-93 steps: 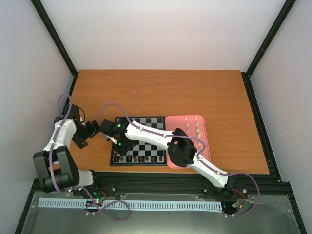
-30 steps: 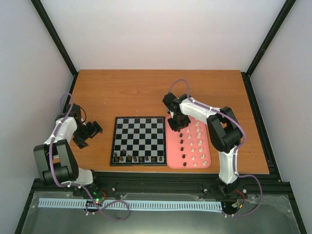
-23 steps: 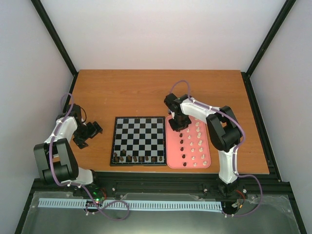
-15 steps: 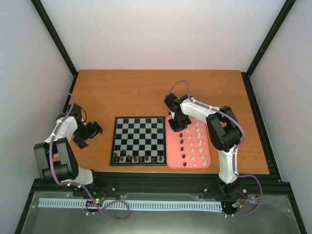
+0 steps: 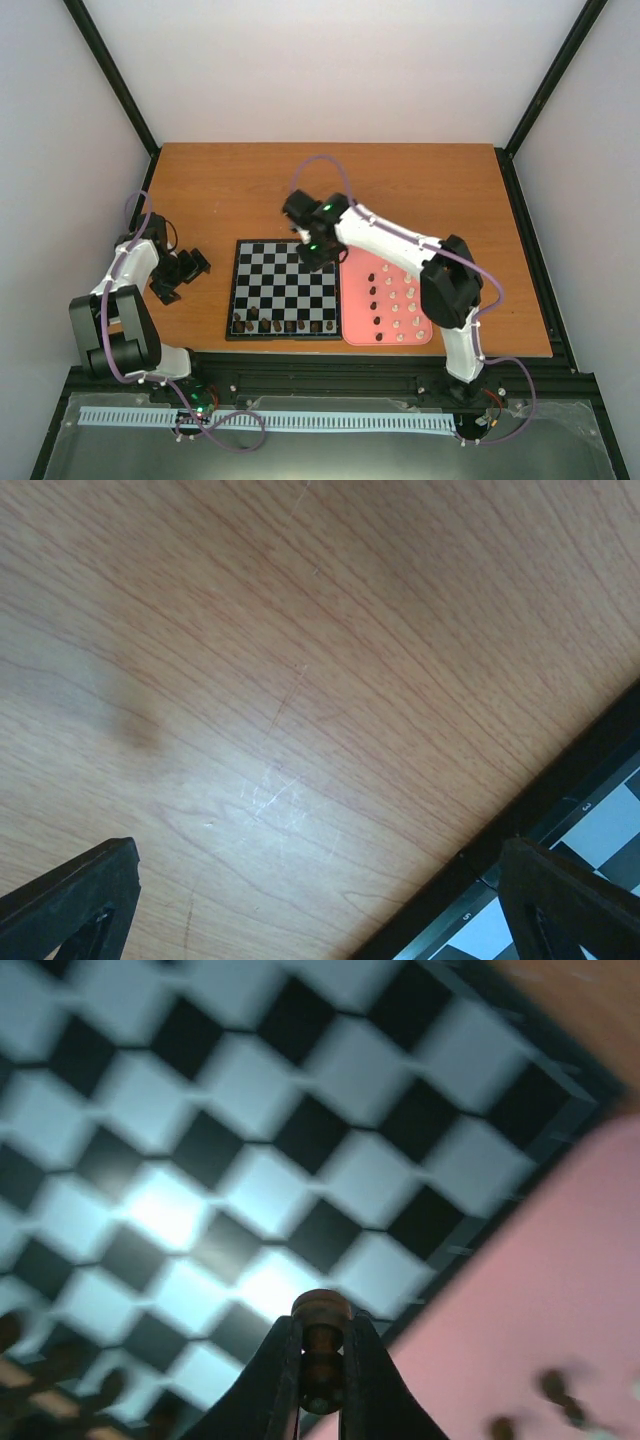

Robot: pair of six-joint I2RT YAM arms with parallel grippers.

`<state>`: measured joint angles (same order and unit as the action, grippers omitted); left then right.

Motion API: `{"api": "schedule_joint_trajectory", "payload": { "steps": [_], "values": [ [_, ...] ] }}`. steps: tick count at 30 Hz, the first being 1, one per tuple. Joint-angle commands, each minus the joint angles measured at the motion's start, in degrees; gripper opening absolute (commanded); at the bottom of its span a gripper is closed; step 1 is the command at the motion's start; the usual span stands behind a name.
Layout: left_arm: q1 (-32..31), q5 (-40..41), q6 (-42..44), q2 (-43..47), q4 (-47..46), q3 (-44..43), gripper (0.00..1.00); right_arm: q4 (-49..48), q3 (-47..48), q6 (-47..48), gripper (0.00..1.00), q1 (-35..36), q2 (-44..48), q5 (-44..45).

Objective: Set up the chess pieces on the board
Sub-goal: Pick up the chess piece from the storage box, then place the chess piece on the chessboard.

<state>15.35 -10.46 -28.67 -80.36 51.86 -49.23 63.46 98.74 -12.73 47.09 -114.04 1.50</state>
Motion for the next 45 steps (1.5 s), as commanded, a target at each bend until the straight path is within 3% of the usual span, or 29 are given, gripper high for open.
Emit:
{"api": "schedule_joint_trajectory", "payload": {
  "steps": [1, 10, 28, 45],
  "values": [
    [-0.33, -0.08, 0.04, 1.65, -0.97, -0.53, 1.0, 2.62, 6.2, -4.05, 0.03, 9.61, -4.09, -3.86],
    [-0.41, -1.63, -0.17, 3.22, -1.48, -0.08, 1.0, 4.85, 18.5, -5.43, 0.03, 19.24, -14.65, -5.51],
    [-0.5, -3.96, 0.1, 4.68, -2.36, 1.3, 1.0, 7.13, 25.69, -4.79, 0.03, 20.28, -22.73, -7.73],
    [-0.59, -4.04, 0.19, 3.82, -2.81, 1.53, 1.0, 7.32, 25.98, -3.94, 0.03, 20.21, -24.9, -8.35]
  ]
}}
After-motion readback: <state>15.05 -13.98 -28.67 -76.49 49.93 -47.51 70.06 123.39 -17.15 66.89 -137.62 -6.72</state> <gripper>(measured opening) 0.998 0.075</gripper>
